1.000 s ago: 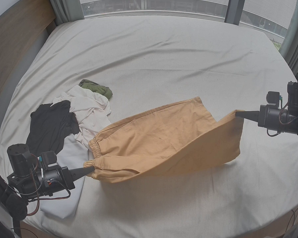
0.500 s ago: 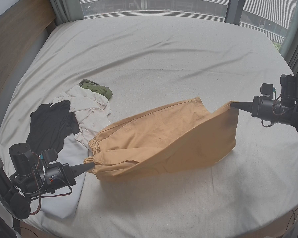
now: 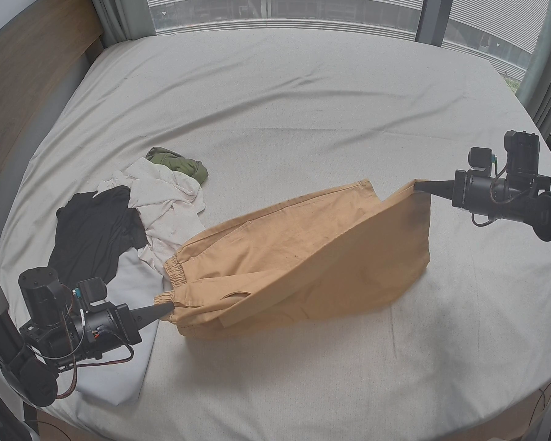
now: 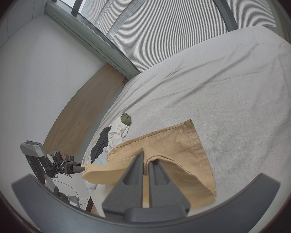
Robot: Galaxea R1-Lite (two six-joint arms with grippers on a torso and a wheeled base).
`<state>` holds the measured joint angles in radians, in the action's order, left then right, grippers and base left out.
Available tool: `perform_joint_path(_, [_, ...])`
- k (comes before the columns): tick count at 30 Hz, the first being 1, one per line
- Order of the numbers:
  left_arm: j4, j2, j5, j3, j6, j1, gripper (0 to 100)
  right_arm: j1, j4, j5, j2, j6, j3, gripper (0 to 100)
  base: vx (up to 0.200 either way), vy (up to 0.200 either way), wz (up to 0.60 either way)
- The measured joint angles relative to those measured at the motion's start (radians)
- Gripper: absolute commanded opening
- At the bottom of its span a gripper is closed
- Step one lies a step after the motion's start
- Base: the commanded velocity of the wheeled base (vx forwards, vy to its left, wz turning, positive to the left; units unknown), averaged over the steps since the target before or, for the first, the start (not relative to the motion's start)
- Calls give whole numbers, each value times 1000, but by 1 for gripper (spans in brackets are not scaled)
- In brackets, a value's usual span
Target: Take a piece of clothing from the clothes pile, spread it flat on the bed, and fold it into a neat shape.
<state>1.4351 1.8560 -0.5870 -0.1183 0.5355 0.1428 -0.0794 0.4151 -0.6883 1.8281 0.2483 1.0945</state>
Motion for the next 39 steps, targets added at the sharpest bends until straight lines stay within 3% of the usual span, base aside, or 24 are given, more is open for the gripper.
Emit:
perform_joint_path(14, [10, 38, 57, -39, 29, -13, 0, -20, 1, 2, 106, 0, 109, 0, 0, 0, 0])
perform_joint_path(25, [111, 147, 124, -90, 41, -13, 0, -31, 9, 41, 182, 1, 197, 0, 0, 0, 0])
perform_joint_path(37, [113, 190, 132, -130, 87, -13, 0, -38, 11, 43, 222, 2, 240, 0, 0, 0, 0])
perform_joint_path(38, [113, 191, 132, -133, 87, -13, 100, -38, 10, 43, 225, 1, 244, 0, 0, 0, 0])
perform_joint_path(39, [113, 192, 132, -133, 86, -13, 100, -39, 11, 43, 227, 2, 247, 0, 0, 0, 0])
